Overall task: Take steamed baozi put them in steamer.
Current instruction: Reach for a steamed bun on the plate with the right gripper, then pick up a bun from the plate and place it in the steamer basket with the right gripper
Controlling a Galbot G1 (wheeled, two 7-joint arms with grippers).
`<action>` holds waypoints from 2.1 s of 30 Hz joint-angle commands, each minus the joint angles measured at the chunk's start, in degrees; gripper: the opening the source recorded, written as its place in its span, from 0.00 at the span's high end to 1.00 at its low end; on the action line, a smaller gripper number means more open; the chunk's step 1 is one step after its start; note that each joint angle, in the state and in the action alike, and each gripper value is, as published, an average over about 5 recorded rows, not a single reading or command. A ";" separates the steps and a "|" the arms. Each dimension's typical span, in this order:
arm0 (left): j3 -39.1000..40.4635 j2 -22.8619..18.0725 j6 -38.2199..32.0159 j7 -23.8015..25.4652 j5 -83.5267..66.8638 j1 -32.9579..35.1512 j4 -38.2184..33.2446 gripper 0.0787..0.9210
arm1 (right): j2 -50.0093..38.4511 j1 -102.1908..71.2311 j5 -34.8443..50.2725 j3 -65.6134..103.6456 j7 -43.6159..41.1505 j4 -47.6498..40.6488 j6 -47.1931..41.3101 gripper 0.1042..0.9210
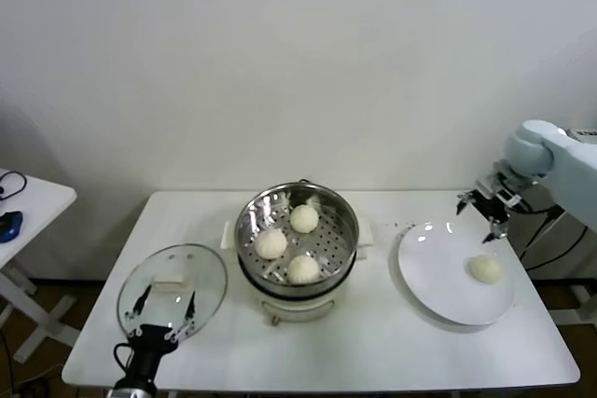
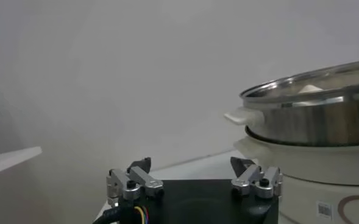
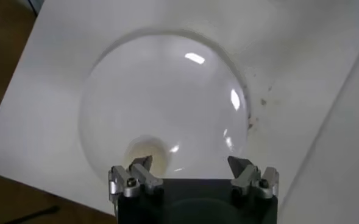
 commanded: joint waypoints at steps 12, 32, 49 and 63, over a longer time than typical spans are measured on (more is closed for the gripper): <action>-0.05 -0.25 0.30 0.03 0.76 -0.24 1.03 0.12 | 3.25 -20.41 -9.40 20.74 2.51 -15.26 0.16 0.12; -0.13 -0.28 0.84 -0.02 1.75 -0.79 1.39 0.12 | 8.61 -20.27 -9.03 21.91 2.44 -21.00 0.06 0.12; -0.14 -0.42 0.83 -0.07 2.02 -0.87 1.39 0.12 | 10.06 -19.93 -9.64 22.78 1.65 -22.90 -0.02 0.22; 0.29 -0.74 0.56 -0.02 2.16 -0.66 1.22 0.12 | 6.68 -5.58 11.57 4.72 1.51 -18.49 -5.91 0.27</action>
